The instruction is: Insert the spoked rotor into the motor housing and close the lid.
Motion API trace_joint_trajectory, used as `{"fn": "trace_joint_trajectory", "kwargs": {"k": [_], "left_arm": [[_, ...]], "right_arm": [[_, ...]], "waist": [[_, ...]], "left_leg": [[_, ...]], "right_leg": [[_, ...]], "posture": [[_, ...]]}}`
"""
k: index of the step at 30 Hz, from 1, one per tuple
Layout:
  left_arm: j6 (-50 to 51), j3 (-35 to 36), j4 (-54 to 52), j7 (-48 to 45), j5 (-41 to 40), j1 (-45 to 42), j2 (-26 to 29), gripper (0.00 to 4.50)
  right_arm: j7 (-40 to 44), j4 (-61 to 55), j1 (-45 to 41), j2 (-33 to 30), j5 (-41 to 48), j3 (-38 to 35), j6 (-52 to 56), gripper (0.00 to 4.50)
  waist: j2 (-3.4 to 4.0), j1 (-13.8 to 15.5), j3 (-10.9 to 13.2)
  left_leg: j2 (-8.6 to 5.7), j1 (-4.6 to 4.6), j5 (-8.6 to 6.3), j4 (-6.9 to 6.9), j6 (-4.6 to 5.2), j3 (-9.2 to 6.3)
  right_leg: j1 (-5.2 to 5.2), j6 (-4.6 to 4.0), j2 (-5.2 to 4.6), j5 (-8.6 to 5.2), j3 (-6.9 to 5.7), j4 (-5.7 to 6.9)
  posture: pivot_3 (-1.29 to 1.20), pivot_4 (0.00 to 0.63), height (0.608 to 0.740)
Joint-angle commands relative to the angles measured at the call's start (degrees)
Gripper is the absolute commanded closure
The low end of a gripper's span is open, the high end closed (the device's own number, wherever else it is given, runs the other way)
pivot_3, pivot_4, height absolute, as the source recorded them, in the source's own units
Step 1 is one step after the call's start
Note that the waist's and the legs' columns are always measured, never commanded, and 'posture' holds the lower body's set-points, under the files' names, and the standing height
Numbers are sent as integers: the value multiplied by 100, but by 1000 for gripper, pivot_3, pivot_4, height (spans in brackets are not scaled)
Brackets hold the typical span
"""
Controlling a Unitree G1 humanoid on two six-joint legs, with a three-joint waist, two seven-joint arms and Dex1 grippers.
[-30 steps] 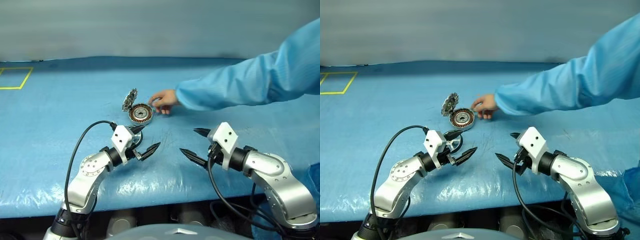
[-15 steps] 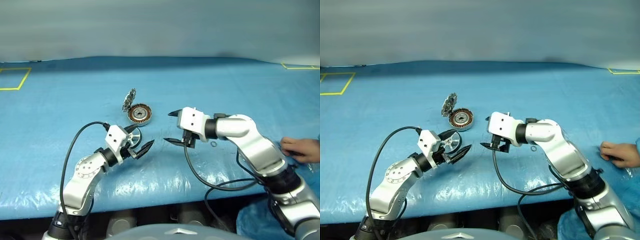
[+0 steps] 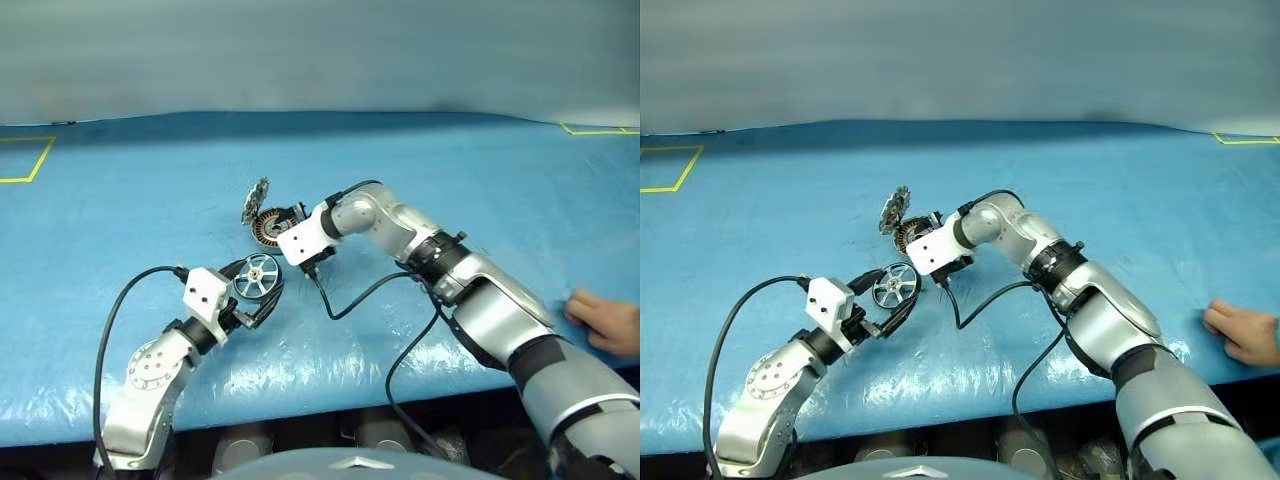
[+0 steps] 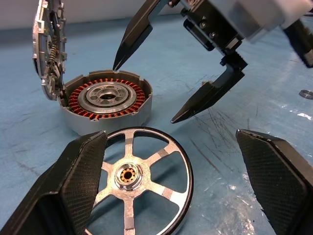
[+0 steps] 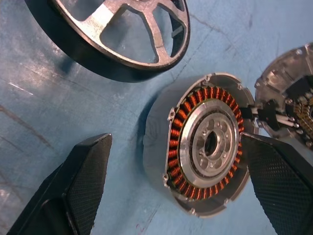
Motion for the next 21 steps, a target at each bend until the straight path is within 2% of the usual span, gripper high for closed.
{"fn": "trace_joint_trajectory", "kwargs": {"k": [1, 5, 9, 21], "left_arm": [[-138, 17, -333, 115, 46, 90, -34, 0], [-169, 37, -345, 166, 43, 161, -30, 0], [-194, 31, -313, 170, 29, 169, -19, 0], [-180, -174, 11, 21, 46, -118, 17, 0]], "right_arm": [[-496, 752, -450, 260, -384, -26, -510, 94], [-852, 1536, -746, 569, -646, -97, -512, 94], [-755, 1948, -828, 648, -783, -97, -585, 94], [-587, 1911, -676, 788, -1105, -11, -932, 94]], "waist": [[1, -2, 1], [3, -27, 1], [4, -32, 2], [7, -64, 1]], "left_leg": [[0, 1, 0, 0, 0, 1], [3, 2, 2, 0, -2, 1], [4, 2, 3, -1, -5, -1], [4, 15, 2, -2, -4, -1]], "right_leg": [[-1, -3, 0, -2, 1, 1], [-5, -24, 2, -13, 1, 10], [-6, -24, 3, -12, -1, 14], [3, -22, 2, -11, 0, 15]], "posture": [[0, 150, 740], [0, 150, 740], [0, 150, 740], [0, 150, 740]]}}
